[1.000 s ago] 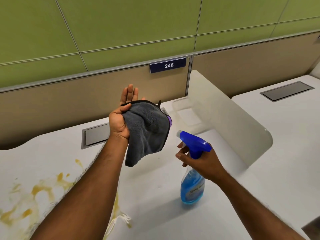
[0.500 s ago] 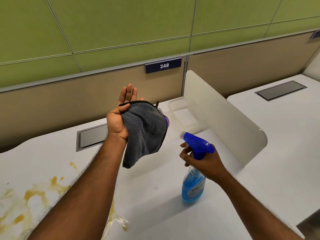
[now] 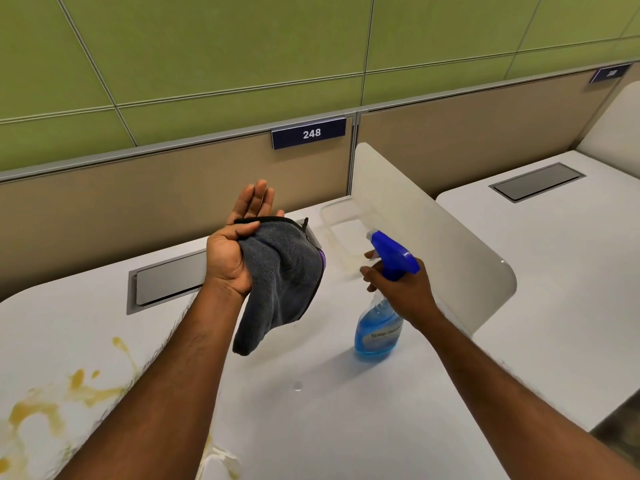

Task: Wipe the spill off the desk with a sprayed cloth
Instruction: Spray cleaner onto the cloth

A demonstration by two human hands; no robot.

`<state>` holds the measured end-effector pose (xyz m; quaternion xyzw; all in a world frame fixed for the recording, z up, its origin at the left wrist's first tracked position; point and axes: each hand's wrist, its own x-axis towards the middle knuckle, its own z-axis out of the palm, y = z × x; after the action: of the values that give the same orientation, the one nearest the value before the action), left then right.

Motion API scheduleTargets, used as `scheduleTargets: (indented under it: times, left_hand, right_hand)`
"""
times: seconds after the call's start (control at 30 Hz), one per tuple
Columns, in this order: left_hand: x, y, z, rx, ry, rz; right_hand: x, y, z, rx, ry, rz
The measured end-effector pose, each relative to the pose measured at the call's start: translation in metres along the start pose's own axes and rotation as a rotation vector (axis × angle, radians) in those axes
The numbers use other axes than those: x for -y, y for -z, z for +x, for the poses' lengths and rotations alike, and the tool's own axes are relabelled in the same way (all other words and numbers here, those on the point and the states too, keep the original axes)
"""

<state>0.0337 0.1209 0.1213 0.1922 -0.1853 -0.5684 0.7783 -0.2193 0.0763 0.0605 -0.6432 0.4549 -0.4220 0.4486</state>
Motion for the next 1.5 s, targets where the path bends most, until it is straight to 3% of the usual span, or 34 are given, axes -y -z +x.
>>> scheduleTargets:
  times: [0.43, 0.67, 0.77, 0.83, 0.87, 0.93, 1.0, 1.07, 1.23, 1.5]
  left_hand:
    - [0.013, 0.006, -0.006, 0.011, 0.043, 0.231]
    - [0.017, 0.007, -0.007, -0.051, 0.015, 0.343]
    - [0.016, 0.006, -0.012, -0.061, -0.018, 0.4]
    - [0.016, 0.007, -0.016, -0.078, -0.046, 0.43]
    - [0.017, 0.007, -0.018, -0.09, -0.056, 0.437]
    - [0.017, 0.008, -0.023, -0.114, -0.074, 0.443]
    - [0.017, 0.01, -0.029, -0.139, -0.094, 0.444]
    - [0.015, 0.012, -0.034, -0.158, -0.109, 0.439]
    - [0.0, 0.026, -0.051, -0.194, -0.144, 0.398]
    - [-0.061, 0.068, -0.1, -0.207, -0.196, 0.626]
  right_hand:
    - [-0.023, 0.003, 0.068, -0.229, -0.008, -0.051]
    - [-0.033, 0.01, 0.062, -0.157, -0.068, -0.147]
    - [-0.037, 0.011, 0.023, -0.395, -0.023, -0.223]
    - [-0.041, -0.006, -0.02, -0.562, 0.131, -0.257]
    - [-0.041, -0.019, -0.042, -0.525, 0.208, -0.228]
    - [-0.033, -0.053, -0.082, -0.27, 0.292, -0.132]
    - [-0.022, -0.091, -0.112, -0.02, 0.295, -0.104]
    - [-0.013, -0.125, -0.13, 0.111, 0.239, -0.152]
    - [-0.007, -0.159, -0.14, 0.183, 0.085, -0.265]
    - [0.022, -0.147, -0.138, 0.082, 0.223, -0.328]
